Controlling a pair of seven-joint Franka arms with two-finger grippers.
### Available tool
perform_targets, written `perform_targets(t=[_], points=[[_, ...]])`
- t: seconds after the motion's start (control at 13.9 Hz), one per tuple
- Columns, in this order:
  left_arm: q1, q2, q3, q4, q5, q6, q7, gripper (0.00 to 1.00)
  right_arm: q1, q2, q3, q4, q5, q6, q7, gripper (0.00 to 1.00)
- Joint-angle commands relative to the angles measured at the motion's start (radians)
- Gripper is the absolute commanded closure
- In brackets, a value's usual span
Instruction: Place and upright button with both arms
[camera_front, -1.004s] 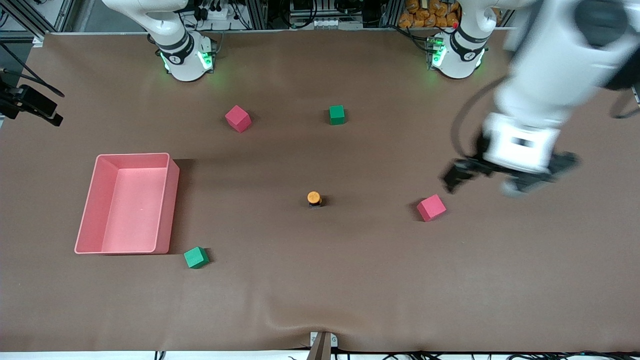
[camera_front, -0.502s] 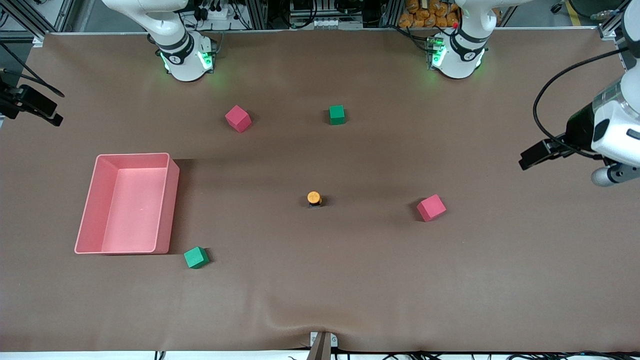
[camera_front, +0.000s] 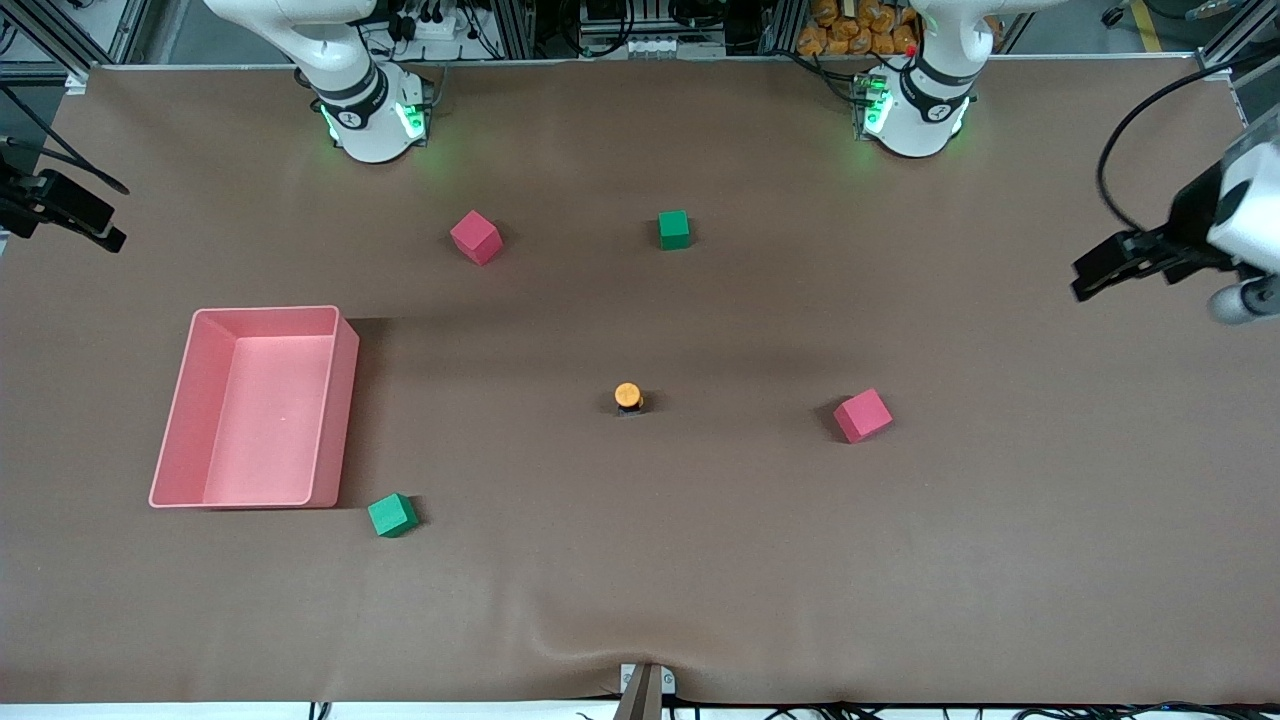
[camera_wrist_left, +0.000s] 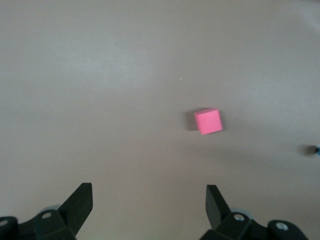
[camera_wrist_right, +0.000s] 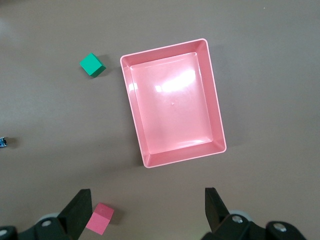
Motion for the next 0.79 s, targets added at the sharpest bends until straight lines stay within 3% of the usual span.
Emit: perform_targets(t=[0.0, 0.14, 0.72], points=[[-0.015, -0.069, 0.049, -0.06, 0.012, -0.001, 0.082, 0.0, 0.012, -0.007, -0.008, -0.001, -0.018, -0.005, -0.006, 0.0], [-0.02, -0.063, 0.081, -0.044, 0.012, -0.001, 0.146, 0.0, 0.012, -0.007, -0.008, -0.001, -0.018, -0.005, -0.006, 0.0], [-0.018, -0.068, 0.072, -0.034, 0.002, -0.088, 0.159, 0.0, 0.012, -0.007, -0.008, -0.001, -0.018, -0.005, -0.006, 0.0]])
